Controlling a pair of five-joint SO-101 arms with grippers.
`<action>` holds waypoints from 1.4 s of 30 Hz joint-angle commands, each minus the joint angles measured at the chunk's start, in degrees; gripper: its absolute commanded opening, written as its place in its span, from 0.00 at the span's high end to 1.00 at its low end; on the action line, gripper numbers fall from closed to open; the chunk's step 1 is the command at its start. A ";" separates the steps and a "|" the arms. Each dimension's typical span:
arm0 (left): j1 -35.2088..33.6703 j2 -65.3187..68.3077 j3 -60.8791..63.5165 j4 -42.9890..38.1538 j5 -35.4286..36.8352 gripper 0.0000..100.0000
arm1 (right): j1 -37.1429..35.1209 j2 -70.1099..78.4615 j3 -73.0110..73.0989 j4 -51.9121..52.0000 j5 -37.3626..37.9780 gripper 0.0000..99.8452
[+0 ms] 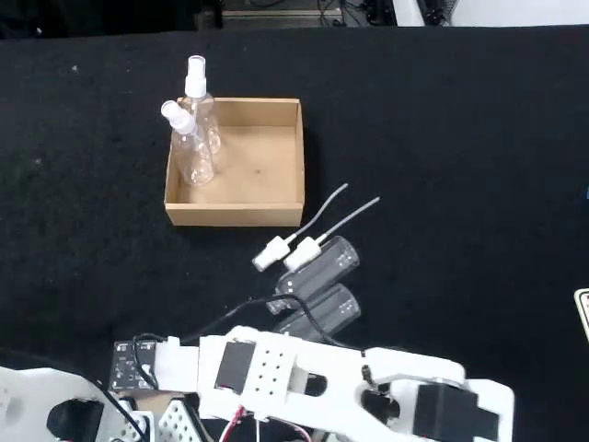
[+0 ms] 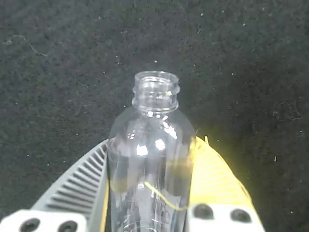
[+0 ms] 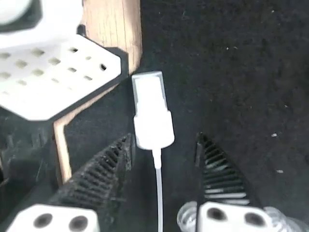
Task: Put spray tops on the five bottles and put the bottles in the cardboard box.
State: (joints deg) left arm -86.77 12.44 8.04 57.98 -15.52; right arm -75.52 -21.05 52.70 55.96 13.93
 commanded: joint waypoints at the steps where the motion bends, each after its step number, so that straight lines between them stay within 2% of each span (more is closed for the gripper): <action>1: -0.40 -0.35 -3.65 0.09 -0.70 0.97 | -0.62 2.24 -3.56 -5.27 -1.23 0.81; 10: -0.48 -0.62 -4.09 0.26 -0.88 0.97 | -0.53 8.04 -3.03 -10.02 -0.70 0.82; 19: -0.48 -0.53 -3.74 0.44 -0.79 0.97 | 0.70 4.70 -3.21 -9.67 -0.70 0.97; 24: -0.48 -0.97 -3.82 0.44 -0.53 0.97 | 9.32 -2.86 -3.30 -6.15 -0.35 0.98; 27: -0.04 -1.41 -4.09 1.14 1.32 0.97 | 14.95 -9.80 -4.70 -0.53 3.16 0.98; 31: 3.38 -7.38 -3.38 7.65 3.43 0.97 | 23.38 -21.41 -8.22 6.33 3.69 0.98; 34: 7.52 -15.03 -0.40 10.73 5.71 0.97 | 30.24 -30.64 -11.12 9.85 3.69 0.98; 38: 14.20 -30.07 9.54 10.90 8.97 0.97 | 39.30 -41.63 -12.62 10.37 3.69 0.99; 42: 26.33 -46.86 21.41 10.81 9.14 0.97 | 46.86 -47.87 -12.62 5.71 2.29 0.99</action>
State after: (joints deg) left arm -71.56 -16.22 20.97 68.53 -7.25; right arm -36.40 -62.02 43.65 65.89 17.19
